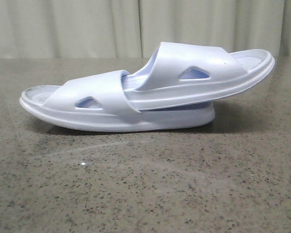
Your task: Insert blue slippers together front up
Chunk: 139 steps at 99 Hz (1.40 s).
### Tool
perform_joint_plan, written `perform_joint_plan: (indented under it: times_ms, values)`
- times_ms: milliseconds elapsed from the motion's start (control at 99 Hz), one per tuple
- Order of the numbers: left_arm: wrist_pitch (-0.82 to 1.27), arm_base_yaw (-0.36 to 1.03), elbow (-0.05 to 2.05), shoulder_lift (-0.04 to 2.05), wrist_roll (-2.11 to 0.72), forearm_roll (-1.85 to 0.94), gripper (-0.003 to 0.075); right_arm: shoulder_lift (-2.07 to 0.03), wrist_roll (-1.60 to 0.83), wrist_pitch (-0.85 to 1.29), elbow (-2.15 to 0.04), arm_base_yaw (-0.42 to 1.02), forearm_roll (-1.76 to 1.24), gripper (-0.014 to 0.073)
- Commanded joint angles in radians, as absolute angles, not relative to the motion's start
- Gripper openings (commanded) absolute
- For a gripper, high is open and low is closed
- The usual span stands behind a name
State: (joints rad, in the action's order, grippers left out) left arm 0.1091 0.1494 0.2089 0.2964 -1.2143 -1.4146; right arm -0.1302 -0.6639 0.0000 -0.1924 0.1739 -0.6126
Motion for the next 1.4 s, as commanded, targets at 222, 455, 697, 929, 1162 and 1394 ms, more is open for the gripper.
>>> perform_joint_plan:
  times_ms: [222,455,697,929,1162,1394]
  values:
    - [0.073,0.157,0.219,0.304,-1.216,-1.423,0.0016,-0.138,-0.679,-0.070,-0.218,0.167,-0.604,-0.0107]
    - [0.117,0.157,0.199,0.237,-1.099,-1.089,0.0016,-0.138,-0.679,-0.070,-0.218,0.167,-0.604,-0.0107]
    - [0.127,0.157,0.121,0.084,-0.472,-0.535,0.0016,-0.138,-0.679,-0.070,-0.218,0.167,-0.604,-0.0107]
    - [0.102,0.157,0.054,-0.030,-0.050,-0.102,0.0016,-0.138,-0.679,-0.070,-0.218,0.167,-0.604,-0.0107]
    - [0.052,0.157,0.031,-0.032,0.014,0.014,0.0016,-0.138,-0.679,-0.070,-0.218,0.167,-0.604,-0.0107]
    - [-0.030,0.157,-0.011,-0.032,0.033,0.025,0.0016,-0.138,-0.679,-0.070,-0.218,0.167,-0.604,-0.0107]
